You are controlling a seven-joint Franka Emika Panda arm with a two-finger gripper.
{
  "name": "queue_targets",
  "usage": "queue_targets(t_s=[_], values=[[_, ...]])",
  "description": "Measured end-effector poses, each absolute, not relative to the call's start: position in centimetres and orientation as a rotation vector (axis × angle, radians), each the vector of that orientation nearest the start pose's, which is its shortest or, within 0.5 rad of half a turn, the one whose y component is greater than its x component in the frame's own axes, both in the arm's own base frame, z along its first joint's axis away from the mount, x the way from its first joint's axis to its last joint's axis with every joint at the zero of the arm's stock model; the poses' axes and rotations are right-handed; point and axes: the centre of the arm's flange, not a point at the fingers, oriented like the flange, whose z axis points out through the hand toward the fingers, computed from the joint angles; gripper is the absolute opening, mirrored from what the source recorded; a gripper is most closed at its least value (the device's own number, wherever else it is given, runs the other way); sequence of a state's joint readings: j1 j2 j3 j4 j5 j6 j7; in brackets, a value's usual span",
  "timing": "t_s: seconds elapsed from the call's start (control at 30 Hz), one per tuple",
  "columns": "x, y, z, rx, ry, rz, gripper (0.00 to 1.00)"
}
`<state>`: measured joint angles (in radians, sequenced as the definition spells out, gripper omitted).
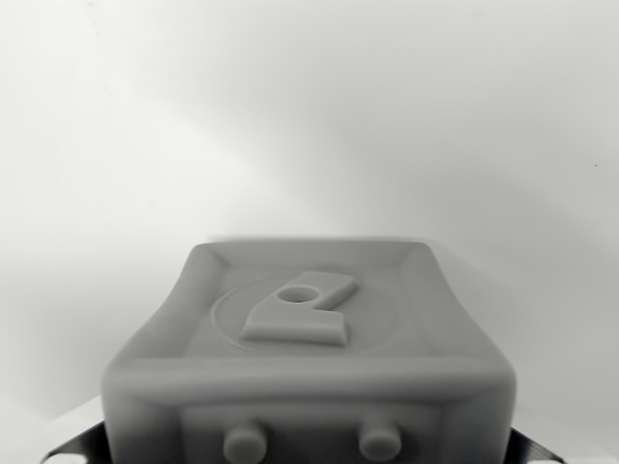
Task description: Destack cube
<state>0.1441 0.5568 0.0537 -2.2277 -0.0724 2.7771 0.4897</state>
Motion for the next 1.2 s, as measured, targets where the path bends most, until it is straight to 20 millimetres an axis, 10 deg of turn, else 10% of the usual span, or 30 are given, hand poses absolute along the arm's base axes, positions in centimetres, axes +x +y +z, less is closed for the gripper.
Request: queue_targets(t_s=[0.33,0.37,1.2], values=[[52.45,10.99,11.54,-3.119,0.364,0.008,0.00],[52.46,10.99,11.55,-3.119,0.364,0.008,1.00],[52.47,10.98,11.55,-3.119,0.364,0.007,1.00]])
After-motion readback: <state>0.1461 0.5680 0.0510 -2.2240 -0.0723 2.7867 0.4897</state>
